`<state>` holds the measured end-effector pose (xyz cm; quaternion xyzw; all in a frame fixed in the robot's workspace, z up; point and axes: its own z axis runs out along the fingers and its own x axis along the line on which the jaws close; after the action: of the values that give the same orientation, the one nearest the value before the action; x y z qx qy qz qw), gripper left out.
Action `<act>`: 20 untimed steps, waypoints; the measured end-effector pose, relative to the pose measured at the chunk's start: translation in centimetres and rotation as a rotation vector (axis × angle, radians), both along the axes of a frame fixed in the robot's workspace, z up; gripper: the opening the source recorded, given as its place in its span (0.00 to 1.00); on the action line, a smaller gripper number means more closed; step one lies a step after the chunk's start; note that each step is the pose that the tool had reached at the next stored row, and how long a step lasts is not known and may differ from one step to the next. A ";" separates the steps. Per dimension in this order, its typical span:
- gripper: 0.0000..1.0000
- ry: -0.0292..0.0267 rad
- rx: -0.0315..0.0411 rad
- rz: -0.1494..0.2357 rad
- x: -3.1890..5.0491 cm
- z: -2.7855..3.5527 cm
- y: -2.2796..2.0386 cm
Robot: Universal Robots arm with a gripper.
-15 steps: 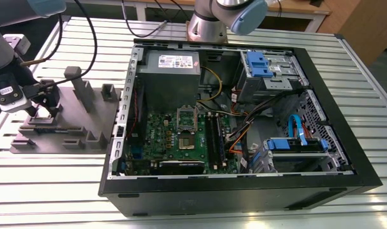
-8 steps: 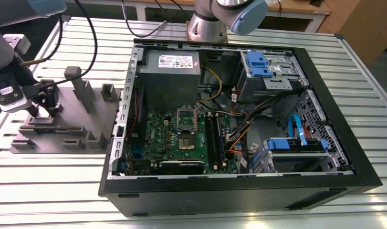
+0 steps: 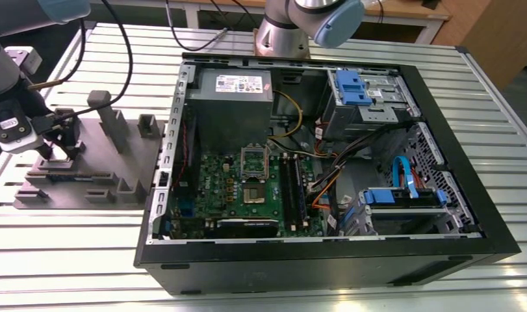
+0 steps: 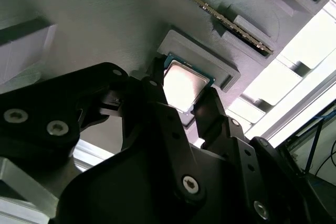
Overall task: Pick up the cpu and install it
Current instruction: 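Pick up the cpu and move it towards the insertion slot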
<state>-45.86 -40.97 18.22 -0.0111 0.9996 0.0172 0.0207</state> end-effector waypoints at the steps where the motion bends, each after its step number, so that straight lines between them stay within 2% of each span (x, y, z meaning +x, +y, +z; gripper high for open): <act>1: 0.47 0.0000 0.0000 0.000 0.00 0.00 0.00; 7: 0.47 0.0001 -0.0001 0.000 0.02 0.05 0.00; 15: 0.47 0.0001 -0.0001 0.000 0.01 1.02 0.00; 20: 0.47 -0.0001 0.0001 0.000 0.01 1.05 0.00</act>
<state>-45.84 -40.97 19.27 -0.0111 0.9996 0.0172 0.0208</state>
